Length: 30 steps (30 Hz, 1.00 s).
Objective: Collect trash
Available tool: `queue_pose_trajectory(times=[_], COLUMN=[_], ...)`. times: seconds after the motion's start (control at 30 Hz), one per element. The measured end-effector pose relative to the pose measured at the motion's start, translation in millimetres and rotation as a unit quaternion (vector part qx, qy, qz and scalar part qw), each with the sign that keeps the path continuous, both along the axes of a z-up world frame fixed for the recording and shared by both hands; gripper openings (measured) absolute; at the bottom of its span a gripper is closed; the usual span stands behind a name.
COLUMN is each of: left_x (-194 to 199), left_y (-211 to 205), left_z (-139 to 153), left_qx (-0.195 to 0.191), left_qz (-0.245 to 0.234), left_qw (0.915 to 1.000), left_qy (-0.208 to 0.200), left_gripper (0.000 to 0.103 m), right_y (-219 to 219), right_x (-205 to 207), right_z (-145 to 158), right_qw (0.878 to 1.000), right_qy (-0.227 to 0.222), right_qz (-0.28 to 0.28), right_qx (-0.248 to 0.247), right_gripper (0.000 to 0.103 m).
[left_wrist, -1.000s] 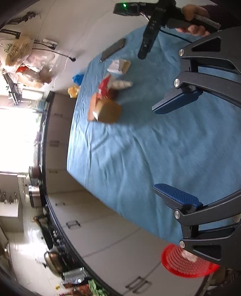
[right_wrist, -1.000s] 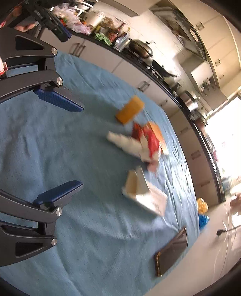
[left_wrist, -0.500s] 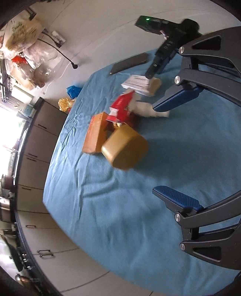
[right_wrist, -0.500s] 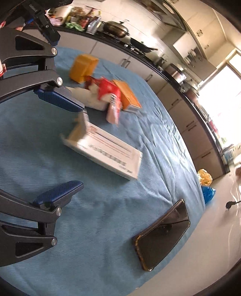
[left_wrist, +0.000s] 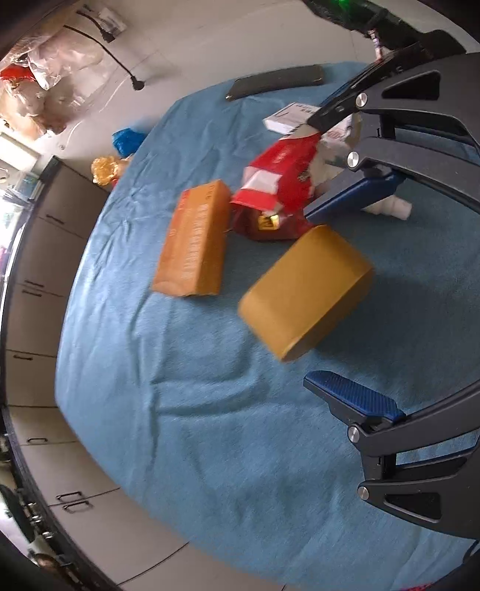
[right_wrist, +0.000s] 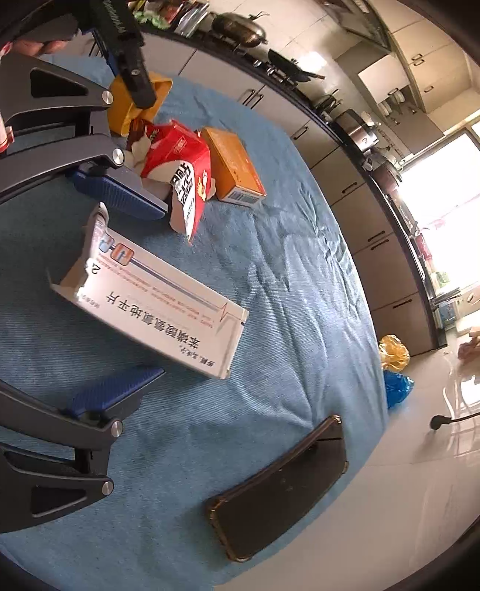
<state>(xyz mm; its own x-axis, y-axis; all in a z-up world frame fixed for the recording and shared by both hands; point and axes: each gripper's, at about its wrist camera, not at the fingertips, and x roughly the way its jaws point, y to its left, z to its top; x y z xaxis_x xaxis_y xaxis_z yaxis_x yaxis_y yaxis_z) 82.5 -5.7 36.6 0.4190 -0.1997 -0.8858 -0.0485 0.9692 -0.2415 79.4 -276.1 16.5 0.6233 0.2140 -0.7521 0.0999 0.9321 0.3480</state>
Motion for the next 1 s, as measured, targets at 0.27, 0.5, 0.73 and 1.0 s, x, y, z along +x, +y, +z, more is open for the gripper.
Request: queue_pose_trajectory(times=[0.27,0.5,0.73,1.0], left_x=[-42,-89,-138,-164], left_y=[2,18,46,62], left_z=[7,29,27,9], left_qx=[-0.01,-0.022,-0.03,-0.035], left_qz=[-0.034,-0.037,-0.043,-0.045], left_qw=[0.9993,0.998,0.9972,0.9968], left_qy=[-0.012,-0.046,-0.053,-0.057], left_gripper=[0.034,0.031,0.017,0.037], right_y=[8,-12,0,10], right_x=[-5,-17,-39,-43], right_z=[-1,2,5,10], right_qw=[0.998,1.0,0.999,1.0], right_qy=[-0.014,-0.016,-0.003,0.015], right_qz=[0.008,-0.001,0.049,0.006], right_qx=[-0.063,-0.012,-0.004,0.016], right_gripper=[0.062,0.018,0.021,0.094])
